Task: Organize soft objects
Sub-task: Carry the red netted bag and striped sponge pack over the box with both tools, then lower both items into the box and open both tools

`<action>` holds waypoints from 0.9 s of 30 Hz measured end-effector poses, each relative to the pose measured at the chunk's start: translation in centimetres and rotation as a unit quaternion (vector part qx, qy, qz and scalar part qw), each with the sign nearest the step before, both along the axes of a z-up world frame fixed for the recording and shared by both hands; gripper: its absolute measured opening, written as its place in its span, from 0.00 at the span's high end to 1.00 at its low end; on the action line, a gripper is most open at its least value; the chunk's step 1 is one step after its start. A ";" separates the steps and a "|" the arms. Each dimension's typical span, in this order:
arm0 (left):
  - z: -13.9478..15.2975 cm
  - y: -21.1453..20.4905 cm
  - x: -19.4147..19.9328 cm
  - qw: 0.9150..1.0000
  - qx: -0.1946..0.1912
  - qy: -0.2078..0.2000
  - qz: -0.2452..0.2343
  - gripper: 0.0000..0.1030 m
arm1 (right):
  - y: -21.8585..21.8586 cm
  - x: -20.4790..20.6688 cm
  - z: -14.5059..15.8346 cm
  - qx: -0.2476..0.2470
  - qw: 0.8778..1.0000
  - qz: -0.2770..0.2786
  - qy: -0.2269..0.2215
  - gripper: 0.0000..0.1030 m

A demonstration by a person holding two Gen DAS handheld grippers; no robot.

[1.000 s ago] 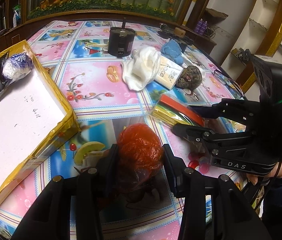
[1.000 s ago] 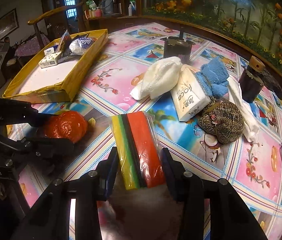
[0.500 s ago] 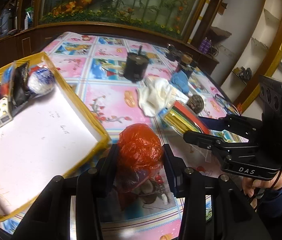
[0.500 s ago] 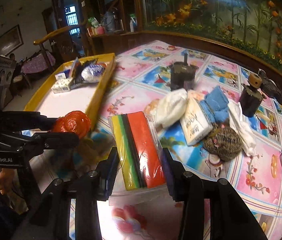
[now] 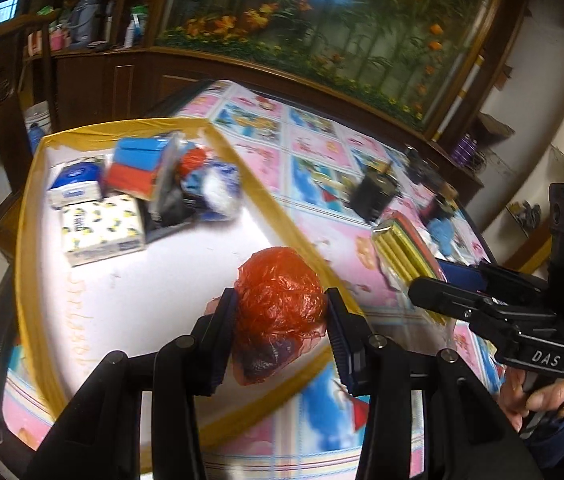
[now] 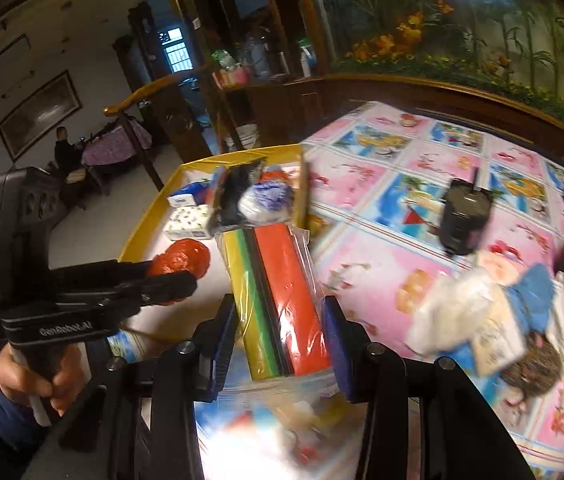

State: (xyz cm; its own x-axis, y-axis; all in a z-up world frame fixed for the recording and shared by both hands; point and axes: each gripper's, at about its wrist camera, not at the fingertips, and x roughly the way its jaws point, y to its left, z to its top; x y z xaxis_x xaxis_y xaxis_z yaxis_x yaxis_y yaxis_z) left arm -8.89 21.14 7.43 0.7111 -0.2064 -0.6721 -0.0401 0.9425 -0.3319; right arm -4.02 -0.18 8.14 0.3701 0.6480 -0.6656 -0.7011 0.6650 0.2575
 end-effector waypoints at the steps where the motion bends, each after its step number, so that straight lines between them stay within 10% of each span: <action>1: -0.2 0.7 0.2 1.000 -0.002 0.003 0.010 0.59 | 1.1 0.4 -0.2 0.002 1.000 0.001 0.007 0.55; 15: -2.8 3.9 2.2 0.997 -0.001 0.038 0.069 0.59 | 8.8 5.3 -5.5 -0.007 0.995 -0.025 0.091 0.55; 27: -3.9 5.4 2.6 0.994 -0.022 0.050 0.092 0.54 | 9.5 5.4 -5.7 -0.012 0.998 -0.014 0.060 0.54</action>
